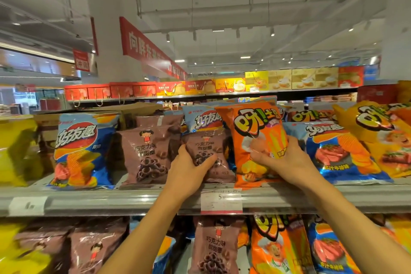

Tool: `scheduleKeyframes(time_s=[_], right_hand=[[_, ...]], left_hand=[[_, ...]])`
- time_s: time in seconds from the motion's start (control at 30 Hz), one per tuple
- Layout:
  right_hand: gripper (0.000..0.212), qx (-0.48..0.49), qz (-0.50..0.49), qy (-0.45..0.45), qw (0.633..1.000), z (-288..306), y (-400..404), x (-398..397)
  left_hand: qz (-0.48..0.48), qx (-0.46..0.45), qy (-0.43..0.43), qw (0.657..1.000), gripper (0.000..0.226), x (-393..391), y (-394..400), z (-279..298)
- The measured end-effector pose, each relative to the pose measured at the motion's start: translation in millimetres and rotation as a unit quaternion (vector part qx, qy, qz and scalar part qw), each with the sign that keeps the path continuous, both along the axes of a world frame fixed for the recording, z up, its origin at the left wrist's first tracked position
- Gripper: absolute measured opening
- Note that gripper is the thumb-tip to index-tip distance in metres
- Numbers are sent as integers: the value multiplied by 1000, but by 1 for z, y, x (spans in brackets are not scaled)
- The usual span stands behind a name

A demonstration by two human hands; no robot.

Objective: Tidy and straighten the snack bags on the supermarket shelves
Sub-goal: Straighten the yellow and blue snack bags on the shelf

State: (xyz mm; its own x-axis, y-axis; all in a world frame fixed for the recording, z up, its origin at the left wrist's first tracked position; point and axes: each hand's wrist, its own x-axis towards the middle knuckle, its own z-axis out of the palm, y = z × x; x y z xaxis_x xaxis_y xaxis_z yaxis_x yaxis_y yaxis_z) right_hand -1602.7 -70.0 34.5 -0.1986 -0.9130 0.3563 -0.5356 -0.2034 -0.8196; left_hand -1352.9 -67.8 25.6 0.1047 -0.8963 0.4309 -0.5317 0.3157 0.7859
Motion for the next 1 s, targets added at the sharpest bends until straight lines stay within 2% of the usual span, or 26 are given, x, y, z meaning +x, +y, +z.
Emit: scheduleKeyframes(time_s=[0.17, 0.47, 0.77, 1.0], right_hand=[[120, 6, -11, 11, 1000, -1, -1, 0], [103, 12, -41, 41, 998, -3, -3, 1], [116, 15, -40, 36, 998, -1, 6, 6], [118, 17, -48, 50, 997, 2, 14, 10]], left_hand=[[-11, -8, 26, 1000, 71, 4, -2, 1], [-33, 3, 15, 999, 72, 7, -9, 1], [-25, -1, -10, 1000, 73, 7, -11, 0], [-32, 4, -13, 999, 69, 8, -9, 0]])
